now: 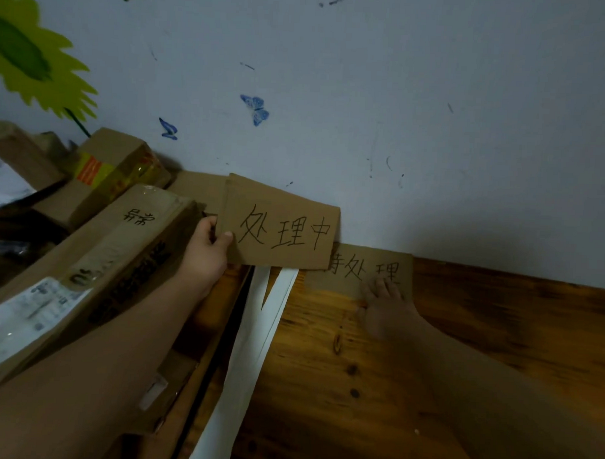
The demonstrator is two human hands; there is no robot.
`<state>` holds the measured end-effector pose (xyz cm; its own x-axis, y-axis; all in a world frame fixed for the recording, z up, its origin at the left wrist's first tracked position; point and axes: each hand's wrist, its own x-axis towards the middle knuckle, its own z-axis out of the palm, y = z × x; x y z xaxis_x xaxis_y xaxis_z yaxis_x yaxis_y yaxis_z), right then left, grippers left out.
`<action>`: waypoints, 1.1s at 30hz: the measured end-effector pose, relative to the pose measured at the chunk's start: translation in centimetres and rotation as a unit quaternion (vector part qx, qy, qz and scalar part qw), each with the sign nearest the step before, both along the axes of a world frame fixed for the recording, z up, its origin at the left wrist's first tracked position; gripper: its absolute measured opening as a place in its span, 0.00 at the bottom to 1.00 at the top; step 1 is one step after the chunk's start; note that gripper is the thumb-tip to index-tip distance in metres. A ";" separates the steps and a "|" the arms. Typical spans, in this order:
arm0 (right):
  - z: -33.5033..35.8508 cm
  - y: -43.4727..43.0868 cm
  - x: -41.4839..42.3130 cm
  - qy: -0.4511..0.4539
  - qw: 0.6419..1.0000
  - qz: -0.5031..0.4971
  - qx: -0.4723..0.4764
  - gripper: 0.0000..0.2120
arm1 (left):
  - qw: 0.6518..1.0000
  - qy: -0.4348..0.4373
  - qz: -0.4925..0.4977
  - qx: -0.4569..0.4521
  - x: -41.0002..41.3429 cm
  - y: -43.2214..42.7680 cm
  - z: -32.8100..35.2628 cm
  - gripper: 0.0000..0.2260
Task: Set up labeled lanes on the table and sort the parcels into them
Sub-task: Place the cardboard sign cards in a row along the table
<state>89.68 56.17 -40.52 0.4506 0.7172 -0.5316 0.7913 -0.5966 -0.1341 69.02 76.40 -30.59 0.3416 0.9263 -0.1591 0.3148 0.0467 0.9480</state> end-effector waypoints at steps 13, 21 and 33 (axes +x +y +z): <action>9.8 -0.8 -1.9 0.309 0.807 -0.353 0.359 0.24 | 0.987 -0.054 -0.084 -0.127 -0.3 -5.2 2.8 0.05; 11.1 -8.3 -1.4 0.265 0.738 -0.475 0.400 0.18 | 0.982 -0.068 -0.113 -0.135 0.1 -9.9 3.9 0.09; 7.8 -23.0 11.0 0.159 0.754 -0.536 0.346 0.16 | 0.996 -0.066 0.007 -0.067 8.0 -16.6 3.2 0.12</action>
<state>100.65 33.15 -32.76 0.8972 0.1875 -0.3999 -0.2321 -0.5702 -0.7881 77.04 59.84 -27.37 0.3555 0.9043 -0.2363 0.1870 0.1789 0.9659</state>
